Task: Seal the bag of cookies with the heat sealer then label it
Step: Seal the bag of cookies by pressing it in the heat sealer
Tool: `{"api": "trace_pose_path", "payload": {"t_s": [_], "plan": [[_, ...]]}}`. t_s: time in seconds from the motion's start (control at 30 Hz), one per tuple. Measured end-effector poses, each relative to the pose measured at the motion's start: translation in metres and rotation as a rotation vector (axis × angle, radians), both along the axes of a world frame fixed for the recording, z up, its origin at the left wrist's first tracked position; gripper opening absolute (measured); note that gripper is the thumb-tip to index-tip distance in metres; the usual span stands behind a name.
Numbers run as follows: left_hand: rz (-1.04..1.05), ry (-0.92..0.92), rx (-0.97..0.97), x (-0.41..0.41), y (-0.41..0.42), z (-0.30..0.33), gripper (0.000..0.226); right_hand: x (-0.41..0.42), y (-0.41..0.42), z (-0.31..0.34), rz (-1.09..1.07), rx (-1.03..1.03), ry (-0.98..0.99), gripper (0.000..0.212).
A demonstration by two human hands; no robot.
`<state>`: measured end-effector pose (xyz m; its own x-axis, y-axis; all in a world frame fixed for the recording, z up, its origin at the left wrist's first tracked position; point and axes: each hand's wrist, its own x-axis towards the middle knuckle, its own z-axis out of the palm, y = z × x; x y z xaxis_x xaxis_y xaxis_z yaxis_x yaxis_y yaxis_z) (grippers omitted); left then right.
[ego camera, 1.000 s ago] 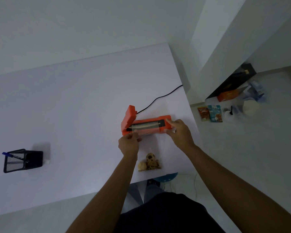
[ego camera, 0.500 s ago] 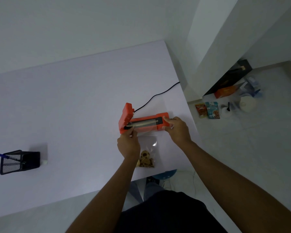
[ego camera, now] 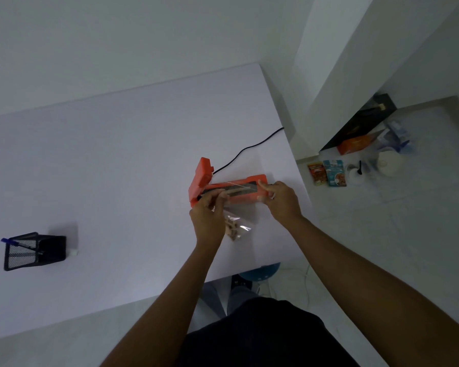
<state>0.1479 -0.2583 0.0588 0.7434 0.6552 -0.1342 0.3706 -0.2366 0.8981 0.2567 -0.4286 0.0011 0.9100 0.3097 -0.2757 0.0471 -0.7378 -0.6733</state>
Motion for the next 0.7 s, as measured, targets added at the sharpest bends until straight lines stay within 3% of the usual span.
{"api": "trace_pose_path", "payload": {"t_s": [0.27, 0.4, 0.7], "plan": [[-0.084, -0.125, -0.069, -0.026, 0.024, 0.024, 0.017, -0.029, -0.006, 0.003, -0.005, 0.181, 0.102, 0.057], [-0.104, -0.163, -0.094, -0.048, 0.041, 0.04, 0.019, -0.07, 0.003, 0.011, 0.139, 0.286, 0.206, 0.058], [-0.103, -0.122, -0.2, -0.103, 0.116, 0.079, 0.014, -0.122, 0.113, 0.029, 0.244, 0.432, 0.49, 0.07]]}}
